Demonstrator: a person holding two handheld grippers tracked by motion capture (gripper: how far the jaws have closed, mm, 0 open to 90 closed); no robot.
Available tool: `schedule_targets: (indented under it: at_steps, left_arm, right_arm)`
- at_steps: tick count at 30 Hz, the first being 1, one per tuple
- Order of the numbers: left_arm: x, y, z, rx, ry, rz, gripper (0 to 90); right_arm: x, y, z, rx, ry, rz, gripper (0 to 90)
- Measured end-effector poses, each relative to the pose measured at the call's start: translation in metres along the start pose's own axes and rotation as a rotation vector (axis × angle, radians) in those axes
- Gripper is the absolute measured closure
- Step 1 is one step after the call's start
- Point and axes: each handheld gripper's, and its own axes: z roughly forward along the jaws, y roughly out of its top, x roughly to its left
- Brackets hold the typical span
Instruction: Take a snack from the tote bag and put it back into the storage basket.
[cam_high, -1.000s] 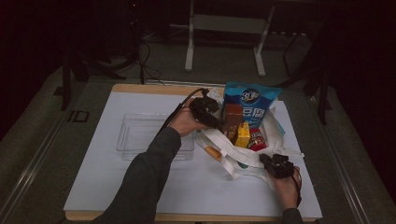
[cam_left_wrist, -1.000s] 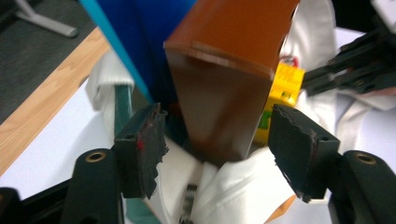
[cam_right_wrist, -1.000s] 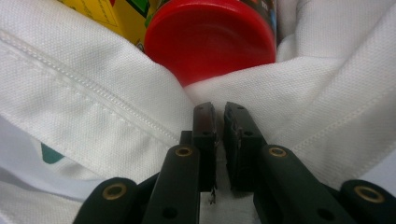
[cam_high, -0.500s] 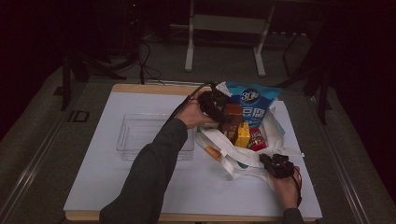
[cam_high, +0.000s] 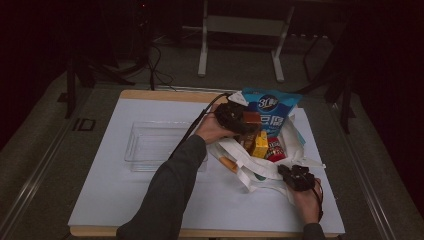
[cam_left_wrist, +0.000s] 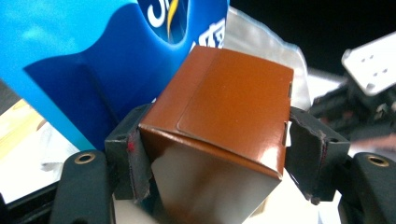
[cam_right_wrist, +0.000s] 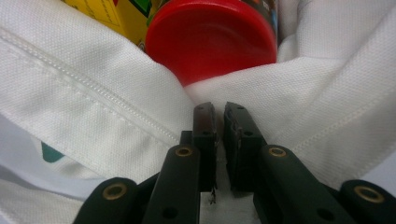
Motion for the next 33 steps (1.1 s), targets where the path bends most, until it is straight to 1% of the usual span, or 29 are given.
schedule_targets:
  at_steps: [1, 3, 5, 8, 15, 18, 19, 21, 22, 23, 25, 30, 33]
  left_arm:
    - [0.0, -0.002, 0.001, -0.022, -0.002, -0.007, 30.8]
    - [0.0, -0.006, 0.002, -0.056, 0.004, -0.002, 30.6]
    - [0.001, -0.007, 0.003, -0.075, 0.004, 0.002, 30.4]
    - [0.001, -0.008, 0.006, -0.096, 0.009, 0.022, 30.4]
    - [0.006, -0.007, 0.009, -0.1, -0.009, 0.004, 29.0]
    - [0.004, -0.007, 0.009, -0.083, -0.025, -0.001, 29.1]
    - [0.004, -0.007, 0.009, -0.078, -0.035, 0.005, 30.0]
    - [0.002, -0.007, 0.006, -0.069, -0.085, 0.019, 33.7]
    - [0.0, -0.006, 0.005, -0.06, -0.102, 0.038, 35.3]
    - [-0.002, -0.006, 0.005, -0.053, -0.108, 0.057, 36.4]
    - [-0.005, -0.005, 0.005, -0.049, -0.106, 0.08, 37.0]
    - [-0.01, -0.004, 0.011, -0.063, -0.108, 0.105, 37.1]
    - [-0.01, -0.002, 0.013, -0.063, -0.109, 0.104, 36.9]
  right_arm:
    - [0.0, 0.0, 0.0, 0.0, 0.0, 0.0, 83.2]
    - [0.0, 0.0, 0.0, -0.001, -0.001, -0.001, 83.2]
    - [0.0, 0.0, 0.0, -0.001, 0.0, 0.0, 83.2]
    - [0.0, 0.0, 0.0, 0.002, 0.003, -0.001, 83.2]
    - [-0.001, 0.0, 0.0, 0.003, 0.009, -0.002, 83.2]
    - [-0.001, 0.0, 0.0, 0.003, 0.009, -0.003, 83.2]
    - [-0.002, 0.0, 0.0, 0.003, 0.01, -0.002, 83.2]
    - [-0.001, 0.0, 0.0, 0.001, 0.008, -0.003, 83.2]
    - [-0.001, 0.0, 0.0, 0.001, 0.008, -0.003, 83.2]
    - [-0.001, 0.0, 0.0, 0.001, 0.009, -0.003, 83.2]
    - [-0.001, 0.0, 0.0, 0.001, 0.009, -0.002, 83.2]
    - [-0.001, 0.0, 0.0, -0.001, 0.008, -0.002, 83.2]
    - [-0.001, 0.0, 0.0, -0.001, 0.009, -0.002, 83.2]
